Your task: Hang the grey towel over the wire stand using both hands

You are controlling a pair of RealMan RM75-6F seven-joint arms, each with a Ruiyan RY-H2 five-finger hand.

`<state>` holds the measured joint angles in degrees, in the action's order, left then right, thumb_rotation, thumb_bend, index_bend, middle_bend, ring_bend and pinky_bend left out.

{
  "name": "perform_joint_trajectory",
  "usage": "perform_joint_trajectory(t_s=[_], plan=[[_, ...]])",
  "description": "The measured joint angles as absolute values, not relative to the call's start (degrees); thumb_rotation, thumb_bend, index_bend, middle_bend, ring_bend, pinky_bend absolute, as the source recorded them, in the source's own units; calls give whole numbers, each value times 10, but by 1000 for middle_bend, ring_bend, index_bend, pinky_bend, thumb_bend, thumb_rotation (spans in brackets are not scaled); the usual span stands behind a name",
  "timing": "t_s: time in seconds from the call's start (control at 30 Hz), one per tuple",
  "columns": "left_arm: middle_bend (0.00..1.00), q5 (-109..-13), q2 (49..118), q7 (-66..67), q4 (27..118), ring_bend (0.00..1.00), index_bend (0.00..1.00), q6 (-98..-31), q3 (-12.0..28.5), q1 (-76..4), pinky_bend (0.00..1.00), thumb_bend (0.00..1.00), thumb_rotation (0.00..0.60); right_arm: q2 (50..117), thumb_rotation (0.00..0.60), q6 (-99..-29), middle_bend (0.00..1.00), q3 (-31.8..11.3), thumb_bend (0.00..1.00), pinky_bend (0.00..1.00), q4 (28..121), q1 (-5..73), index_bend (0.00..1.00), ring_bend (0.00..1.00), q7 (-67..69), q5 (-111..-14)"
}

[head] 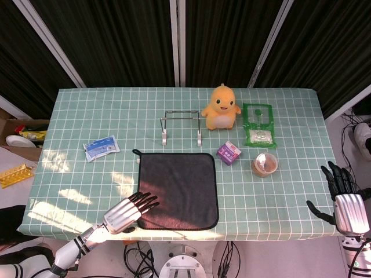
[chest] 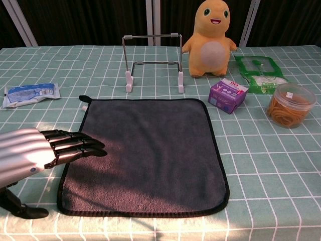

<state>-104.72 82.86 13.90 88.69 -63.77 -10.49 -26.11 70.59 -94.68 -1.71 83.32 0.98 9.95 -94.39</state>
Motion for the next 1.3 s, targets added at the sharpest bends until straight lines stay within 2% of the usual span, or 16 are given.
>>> perform_joint_trajectory(t_s=[0.87, 0.97, 1.13, 1.3], plan=[[67, -1043, 862, 120, 868, 60, 90, -620, -101, -283, 178, 113, 600, 706, 600, -945, 0, -17, 175, 0, 828, 9, 0, 0, 105, -941], [67, -1043, 867, 115, 865, 60, 95, -619, -101, -286, 178, 146, 600, 705, 600, -944, 0, -17, 175, 0, 828, 9, 0, 0, 105, -941], [67, -1045, 870, 107, 862, 60, 118, -628, -99, -288, 178, 280, 600, 705, 600, -944, 0, -17, 175, 0, 828, 9, 0, 0, 106, -940], [67, -1046, 869, 105, 860, 60, 185, -636, -99, -288, 178, 345, 600, 706, 600, -941, 0, -17, 174, 0, 827, 10, 0, 0, 107, -940]])
